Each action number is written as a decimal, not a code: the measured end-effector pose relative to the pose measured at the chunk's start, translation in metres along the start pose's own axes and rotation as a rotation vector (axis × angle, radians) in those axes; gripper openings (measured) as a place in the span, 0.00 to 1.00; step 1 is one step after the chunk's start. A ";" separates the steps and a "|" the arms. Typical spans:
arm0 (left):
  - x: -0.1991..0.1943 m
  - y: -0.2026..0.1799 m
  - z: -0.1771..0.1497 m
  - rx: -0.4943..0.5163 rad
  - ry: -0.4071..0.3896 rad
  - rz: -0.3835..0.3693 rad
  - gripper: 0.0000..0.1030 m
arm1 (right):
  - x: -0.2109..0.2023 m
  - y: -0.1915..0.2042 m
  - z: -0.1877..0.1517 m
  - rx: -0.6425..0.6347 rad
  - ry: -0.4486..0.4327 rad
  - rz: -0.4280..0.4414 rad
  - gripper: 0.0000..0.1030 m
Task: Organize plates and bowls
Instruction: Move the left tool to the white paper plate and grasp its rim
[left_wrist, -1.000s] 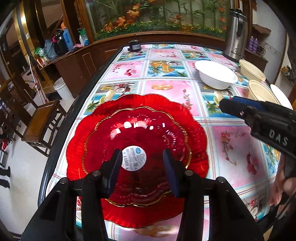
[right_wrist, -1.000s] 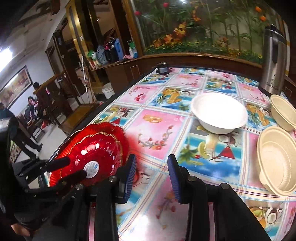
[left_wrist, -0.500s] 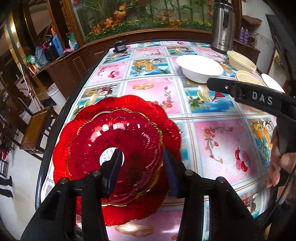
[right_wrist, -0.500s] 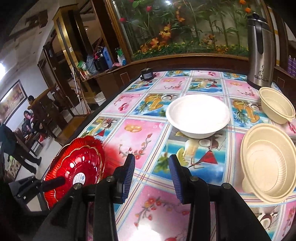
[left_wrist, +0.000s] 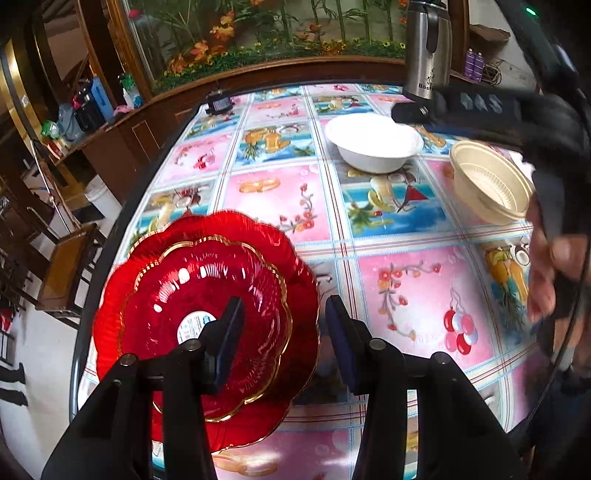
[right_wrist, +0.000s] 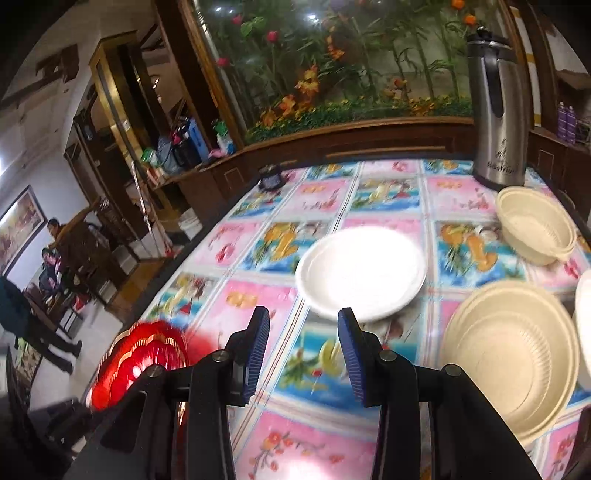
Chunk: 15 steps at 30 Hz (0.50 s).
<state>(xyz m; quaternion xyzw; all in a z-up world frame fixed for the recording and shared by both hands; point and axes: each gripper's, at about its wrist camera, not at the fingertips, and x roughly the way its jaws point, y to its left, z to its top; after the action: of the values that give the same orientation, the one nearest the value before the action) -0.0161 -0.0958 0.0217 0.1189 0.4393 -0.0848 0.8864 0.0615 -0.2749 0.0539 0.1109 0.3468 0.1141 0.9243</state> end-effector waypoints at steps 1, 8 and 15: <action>-0.002 -0.001 0.002 0.000 -0.003 -0.005 0.43 | 0.001 -0.003 0.007 0.012 -0.011 -0.007 0.44; -0.001 -0.013 0.020 0.020 0.011 -0.067 0.42 | 0.015 -0.024 0.027 0.066 -0.027 -0.037 0.44; 0.019 -0.010 0.061 -0.055 0.067 -0.178 0.42 | 0.012 -0.062 0.029 0.133 -0.035 -0.076 0.45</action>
<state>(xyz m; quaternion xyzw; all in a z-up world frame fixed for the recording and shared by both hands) 0.0392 -0.1239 0.0407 0.0579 0.4797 -0.1470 0.8631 0.0980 -0.3338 0.0502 0.1610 0.3413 0.0533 0.9245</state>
